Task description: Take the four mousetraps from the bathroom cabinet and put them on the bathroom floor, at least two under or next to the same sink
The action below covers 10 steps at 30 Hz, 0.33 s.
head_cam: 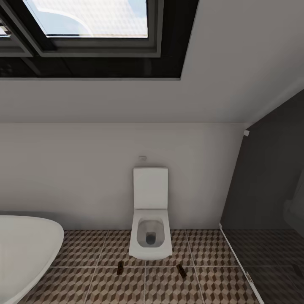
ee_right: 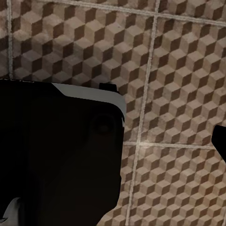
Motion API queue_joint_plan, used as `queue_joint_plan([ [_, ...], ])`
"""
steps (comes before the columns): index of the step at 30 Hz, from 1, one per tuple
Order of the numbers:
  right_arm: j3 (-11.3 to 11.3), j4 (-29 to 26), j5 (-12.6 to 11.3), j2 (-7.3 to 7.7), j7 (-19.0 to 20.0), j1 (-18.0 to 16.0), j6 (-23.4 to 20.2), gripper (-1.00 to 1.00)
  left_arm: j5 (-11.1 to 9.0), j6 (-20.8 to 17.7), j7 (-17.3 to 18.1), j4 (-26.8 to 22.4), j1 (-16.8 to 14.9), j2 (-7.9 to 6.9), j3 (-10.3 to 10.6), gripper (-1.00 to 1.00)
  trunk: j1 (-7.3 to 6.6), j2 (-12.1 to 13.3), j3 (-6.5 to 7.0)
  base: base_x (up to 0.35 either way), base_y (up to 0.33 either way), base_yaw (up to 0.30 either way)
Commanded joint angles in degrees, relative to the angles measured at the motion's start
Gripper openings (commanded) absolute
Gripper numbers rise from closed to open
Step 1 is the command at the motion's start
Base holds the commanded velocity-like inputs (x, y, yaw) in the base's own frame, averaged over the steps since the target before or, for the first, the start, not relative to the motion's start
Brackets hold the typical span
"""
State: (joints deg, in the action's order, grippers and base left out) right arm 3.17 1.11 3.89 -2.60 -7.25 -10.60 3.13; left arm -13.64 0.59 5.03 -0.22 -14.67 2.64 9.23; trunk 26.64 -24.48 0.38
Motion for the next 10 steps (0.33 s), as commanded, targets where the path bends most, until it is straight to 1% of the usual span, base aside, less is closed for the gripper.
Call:
queue_joint_plan([
  [1,0.27,0.12,0.43,-0.02,-0.31,-0.04,0.12,1.0,-0.6,0.07,0.16,0.05,-0.02,0.0,0.49,1.0,0.02,-0.03,-0.02,0.0,0.0,0.0],
  [10,0.27,0.12,0.55,-0.01,-0.31,-0.04,0.12,1.0,-0.6,0.08,0.18,0.05,-0.01,0.0,0.51,1.0,0.02,-0.03,-0.02,0.0,0.0,0.0],
])
